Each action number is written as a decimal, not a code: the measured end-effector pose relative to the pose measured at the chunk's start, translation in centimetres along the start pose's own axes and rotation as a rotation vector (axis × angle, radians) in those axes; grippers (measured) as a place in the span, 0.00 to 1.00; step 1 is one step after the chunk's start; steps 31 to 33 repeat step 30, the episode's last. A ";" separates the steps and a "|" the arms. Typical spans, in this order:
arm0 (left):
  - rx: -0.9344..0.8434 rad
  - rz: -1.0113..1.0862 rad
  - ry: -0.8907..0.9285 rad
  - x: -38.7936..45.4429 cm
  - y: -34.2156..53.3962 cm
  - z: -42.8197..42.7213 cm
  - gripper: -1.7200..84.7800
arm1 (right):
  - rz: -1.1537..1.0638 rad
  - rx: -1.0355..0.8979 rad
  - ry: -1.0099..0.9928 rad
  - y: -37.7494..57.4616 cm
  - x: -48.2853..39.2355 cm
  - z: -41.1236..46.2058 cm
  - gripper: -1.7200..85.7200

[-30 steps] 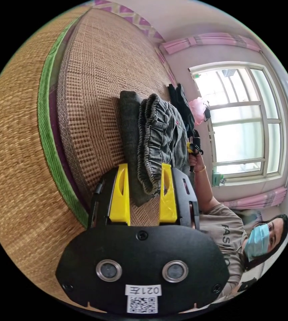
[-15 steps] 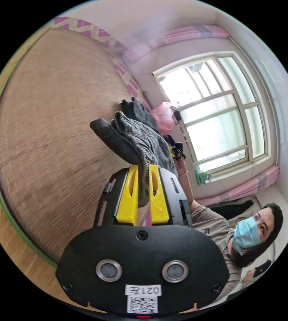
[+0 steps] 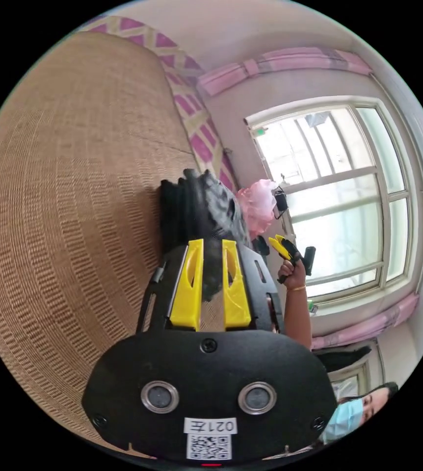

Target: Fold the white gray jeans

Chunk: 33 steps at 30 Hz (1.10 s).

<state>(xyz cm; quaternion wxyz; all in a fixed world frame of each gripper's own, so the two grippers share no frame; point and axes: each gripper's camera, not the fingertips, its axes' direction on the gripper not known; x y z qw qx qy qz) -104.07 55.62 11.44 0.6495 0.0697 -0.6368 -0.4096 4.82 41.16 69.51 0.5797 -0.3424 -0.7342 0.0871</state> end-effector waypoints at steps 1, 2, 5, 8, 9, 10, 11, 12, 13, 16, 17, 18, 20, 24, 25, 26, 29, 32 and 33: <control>-0.005 0.001 0.017 -1.7 2.4 -1.0 0.05 | -0.028 0.009 -0.009 0.3 -0.5 0.0 0.14; -0.010 0.012 0.031 -3.0 5.1 -2.4 0.02 | -0.094 -0.009 -0.021 0.9 -2.0 0.2 0.13; -0.045 0.062 0.047 -4.6 12.5 -7.0 0.01 | -0.319 -0.060 -0.072 3.9 -8.4 1.2 0.06; -0.064 0.157 0.076 -4.6 21.4 -12.5 0.01 | -0.525 -0.125 -0.115 8.5 -17.0 3.8 0.02; -0.069 0.184 0.074 -4.4 23.3 -13.7 0.01 | -0.609 -0.133 -0.149 10.7 -20.8 5.1 0.02; -0.056 0.269 0.074 -3.9 27.2 -16.3 0.01 | -0.649 -0.142 -0.168 11.7 -22.7 5.8 0.02; -0.031 0.369 0.076 -3.3 31.3 -19.0 0.01 | -0.740 -0.164 -0.206 14.0 -26.8 7.5 0.01; -0.026 0.409 0.067 -3.1 33.4 -20.4 0.01 | -0.835 -0.185 -0.239 16.3 -30.7 9.1 0.01; -0.006 0.485 0.038 -2.8 37.4 -23.1 0.01 | -0.880 -0.196 -0.252 17.5 -32.8 10.0 0.01; 0.145 0.589 -0.037 -4.2 47.1 -31.1 0.01 | -1.078 -0.246 -0.364 22.6 -42.7 13.8 0.01; 0.223 0.633 -0.017 -5.4 50.7 -34.2 0.01 | -1.136 -0.261 -0.430 24.1 -46.6 15.1 0.01; 0.261 0.641 0.003 -6.2 52.1 -35.6 0.01 | -1.199 -0.257 -0.497 25.6 -50.4 16.3 0.02; 0.419 0.683 0.150 -9.7 57.2 -40.7 0.02 | -1.277 -0.269 -0.548 27.5 -56.6 18.5 0.03; 0.553 0.736 0.312 -14.1 62.2 -44.5 0.02 | -1.406 -0.315 -0.636 31.3 -70.8 24.6 0.05; 0.604 0.760 0.418 -14.5 63.3 -46.3 0.01 | -1.428 -0.322 -0.637 31.9 -72.8 25.5 0.06; 0.647 0.845 0.462 -14.1 65.2 -47.9 0.01 | -1.477 -0.336 -0.627 33.1 -76.9 27.3 0.08; 0.771 0.842 0.500 -15.2 68.6 -50.8 0.01 | -1.593 -0.314 -0.588 36.2 -86.7 30.8 0.11; 0.788 0.847 0.528 -15.5 69.1 -51.4 0.01 | -1.638 -0.285 -0.569 37.3 -90.4 31.7 0.12; 0.788 0.847 0.528 -15.5 69.1 -51.4 0.01 | -1.638 -0.285 -0.569 37.3 -90.4 31.7 0.12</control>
